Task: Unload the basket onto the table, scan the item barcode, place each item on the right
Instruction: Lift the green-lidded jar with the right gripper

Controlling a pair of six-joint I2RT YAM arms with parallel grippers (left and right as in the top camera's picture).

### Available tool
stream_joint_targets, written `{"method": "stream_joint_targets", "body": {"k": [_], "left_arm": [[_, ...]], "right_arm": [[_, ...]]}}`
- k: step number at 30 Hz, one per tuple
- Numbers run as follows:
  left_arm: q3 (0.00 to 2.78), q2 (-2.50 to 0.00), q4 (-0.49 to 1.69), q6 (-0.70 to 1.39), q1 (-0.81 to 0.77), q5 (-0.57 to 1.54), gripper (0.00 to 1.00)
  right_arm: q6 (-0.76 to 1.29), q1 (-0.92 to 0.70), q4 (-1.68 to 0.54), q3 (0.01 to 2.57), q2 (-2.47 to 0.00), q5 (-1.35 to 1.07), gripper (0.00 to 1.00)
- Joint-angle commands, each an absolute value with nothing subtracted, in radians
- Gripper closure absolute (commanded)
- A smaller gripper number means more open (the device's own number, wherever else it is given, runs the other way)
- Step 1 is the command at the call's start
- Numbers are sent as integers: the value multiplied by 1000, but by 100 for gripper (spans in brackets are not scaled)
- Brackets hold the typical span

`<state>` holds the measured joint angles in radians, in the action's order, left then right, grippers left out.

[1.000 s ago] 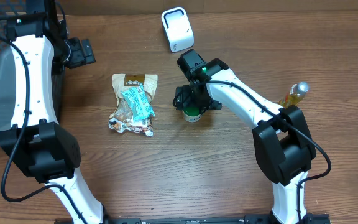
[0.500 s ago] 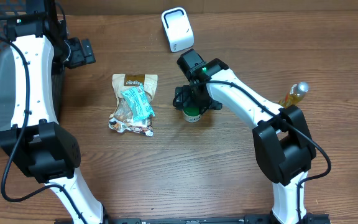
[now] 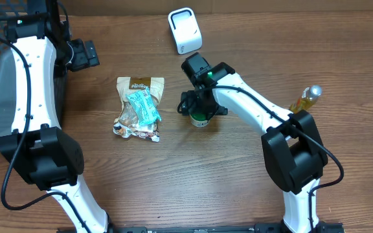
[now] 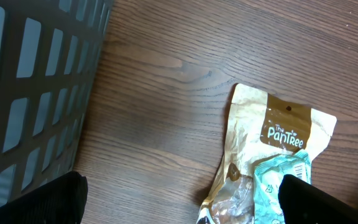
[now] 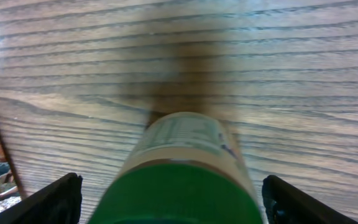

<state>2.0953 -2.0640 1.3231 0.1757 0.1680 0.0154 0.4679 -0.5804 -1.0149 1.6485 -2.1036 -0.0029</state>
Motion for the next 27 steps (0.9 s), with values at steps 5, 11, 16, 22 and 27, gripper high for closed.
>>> {"method": "stream_joint_targets", "body": {"k": [5,11,16,22,27], "left_arm": [[2115,-2064,1324,157,170,19,0],[2115,-2064,1324,157,170,19,0],[2115,-2064,1324,157,170,19,1],[2115,-2064,1324,157,170,19,0],[2115,-2065,1324,157,170,19,0]], "right_arm": [[476,-588,-995,1643,-2105,-1,14],[476,-588,-995,1642,-2107,-1,14],[476,-588,-995,1642,-2120,-1,15],[475,-588,-996,1643,-2122,-1,25],[475,-588,-997,1642,-2122,-1,29]]}}
